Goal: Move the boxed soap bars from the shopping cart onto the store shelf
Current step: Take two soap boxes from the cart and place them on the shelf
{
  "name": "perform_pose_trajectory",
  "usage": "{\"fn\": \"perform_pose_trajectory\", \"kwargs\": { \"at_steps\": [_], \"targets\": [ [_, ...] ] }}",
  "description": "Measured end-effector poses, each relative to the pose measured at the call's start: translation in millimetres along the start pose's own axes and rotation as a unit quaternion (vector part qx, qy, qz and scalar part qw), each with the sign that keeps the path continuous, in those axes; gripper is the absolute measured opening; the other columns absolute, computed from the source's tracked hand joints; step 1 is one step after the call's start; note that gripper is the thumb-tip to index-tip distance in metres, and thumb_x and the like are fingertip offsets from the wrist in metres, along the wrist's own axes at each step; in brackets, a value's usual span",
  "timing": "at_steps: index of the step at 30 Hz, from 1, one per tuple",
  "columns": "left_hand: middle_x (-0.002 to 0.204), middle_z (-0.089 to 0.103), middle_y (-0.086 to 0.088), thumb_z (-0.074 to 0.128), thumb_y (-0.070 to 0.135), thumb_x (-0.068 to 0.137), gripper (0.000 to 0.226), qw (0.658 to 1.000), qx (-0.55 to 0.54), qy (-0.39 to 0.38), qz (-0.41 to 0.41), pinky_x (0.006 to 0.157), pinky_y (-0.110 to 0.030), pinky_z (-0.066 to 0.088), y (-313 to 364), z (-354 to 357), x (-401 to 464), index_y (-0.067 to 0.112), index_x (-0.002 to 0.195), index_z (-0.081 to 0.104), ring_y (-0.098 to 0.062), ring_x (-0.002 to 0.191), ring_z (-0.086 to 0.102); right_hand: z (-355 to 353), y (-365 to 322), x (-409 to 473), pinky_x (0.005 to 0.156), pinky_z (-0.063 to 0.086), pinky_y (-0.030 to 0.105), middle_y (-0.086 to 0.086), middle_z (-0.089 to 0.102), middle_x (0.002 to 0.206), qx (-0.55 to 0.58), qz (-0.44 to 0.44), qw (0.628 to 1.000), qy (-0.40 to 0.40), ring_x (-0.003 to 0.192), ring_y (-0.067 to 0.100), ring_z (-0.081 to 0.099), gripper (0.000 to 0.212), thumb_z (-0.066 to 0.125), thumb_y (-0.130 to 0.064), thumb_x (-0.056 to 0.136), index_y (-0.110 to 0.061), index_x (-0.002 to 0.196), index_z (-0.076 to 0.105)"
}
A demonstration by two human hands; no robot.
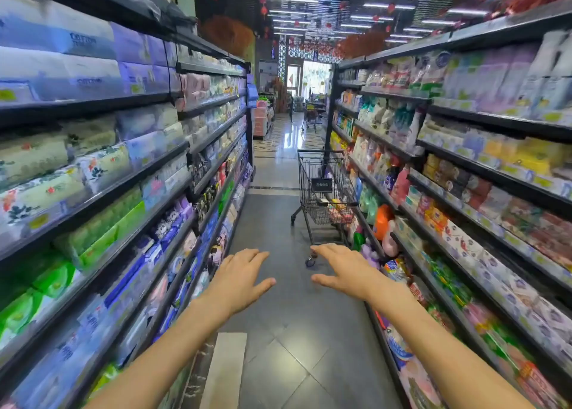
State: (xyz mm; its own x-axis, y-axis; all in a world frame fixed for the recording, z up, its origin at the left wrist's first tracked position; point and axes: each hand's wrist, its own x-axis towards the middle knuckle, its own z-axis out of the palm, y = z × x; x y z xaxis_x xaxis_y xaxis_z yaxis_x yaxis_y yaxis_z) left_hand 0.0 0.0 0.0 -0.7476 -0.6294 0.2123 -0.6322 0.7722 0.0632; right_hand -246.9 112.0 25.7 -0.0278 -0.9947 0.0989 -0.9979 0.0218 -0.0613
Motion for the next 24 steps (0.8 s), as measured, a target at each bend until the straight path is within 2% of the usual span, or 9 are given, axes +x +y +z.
{"fn": "perform_pose_trajectory", "kwargs": {
  "at_steps": [2,6,11,18,21,24],
  "targets": [
    [0.155,0.043,-0.003,0.043,0.064,0.096,0.072,1.000,-0.022,-0.002,-0.010,0.117,-0.040,0.033,-23.1,4.7,32.6,0.021,0.153,0.037,-0.021,0.143,0.039,3.8,10.4,35.2,0.109,0.039,0.039,0.001,0.040,0.154,0.020,0.012,1.000,-0.001,0.140,0.022,0.039,0.074,0.054,-0.059,0.093,-0.026,0.154,0.029],
    [0.153,0.046,-0.002,0.019,0.076,0.082,0.091,1.000,-0.023,-0.010,-0.012,0.117,-0.041,0.035,-63.1,19.4,101.9,0.022,0.151,0.041,-0.021,0.142,0.042,14.0,37.0,106.7,0.109,0.040,0.040,0.002,0.041,0.153,0.028,0.029,0.999,-0.008,0.140,0.023,0.040,0.074,0.055,-0.058,0.093,-0.026,0.154,0.029],
    [0.153,0.047,-0.003,0.018,0.076,0.081,0.091,0.999,-0.040,-0.005,-0.010,0.116,-0.039,0.035,-110.2,47.4,193.8,0.021,0.149,0.044,-0.021,0.143,0.042,38.5,85.3,203.2,0.106,0.041,0.039,0.000,0.043,0.150,0.047,0.035,0.998,-0.001,0.136,0.023,0.044,0.073,0.056,-0.058,0.092,-0.027,0.153,0.032],
    [0.157,0.041,0.000,0.010,0.077,0.079,0.094,0.999,-0.042,0.004,-0.023,0.119,-0.034,0.027,-158.6,79.7,337.9,0.025,0.153,0.037,-0.017,0.145,0.036,57.9,172.2,342.3,0.109,0.039,0.039,-0.004,0.044,0.150,0.071,0.028,0.997,0.023,0.136,0.018,0.043,0.071,0.056,-0.058,0.092,-0.027,0.152,0.034],
    [0.157,0.040,0.002,0.016,0.077,0.084,0.088,0.998,-0.049,0.002,-0.036,0.120,-0.033,0.024,-182.7,87.3,415.8,0.026,0.153,0.036,-0.015,0.146,0.034,54.6,213.7,416.0,0.109,0.040,0.040,-0.003,0.045,0.149,0.074,0.022,0.997,0.019,0.135,0.019,0.044,0.070,0.056,-0.056,0.093,-0.025,0.152,0.034],
    [0.158,0.038,0.003,0.040,0.063,0.099,0.067,0.998,-0.058,0.003,-0.034,0.120,-0.034,0.022,-207.5,95.5,486.1,0.025,0.154,0.035,-0.016,0.147,0.032,51.3,253.5,489.7,0.108,0.041,0.041,-0.002,0.047,0.145,0.082,0.027,0.996,0.018,0.132,0.021,0.047,0.073,0.053,-0.061,0.091,-0.025,0.152,0.034]
  ]
}}
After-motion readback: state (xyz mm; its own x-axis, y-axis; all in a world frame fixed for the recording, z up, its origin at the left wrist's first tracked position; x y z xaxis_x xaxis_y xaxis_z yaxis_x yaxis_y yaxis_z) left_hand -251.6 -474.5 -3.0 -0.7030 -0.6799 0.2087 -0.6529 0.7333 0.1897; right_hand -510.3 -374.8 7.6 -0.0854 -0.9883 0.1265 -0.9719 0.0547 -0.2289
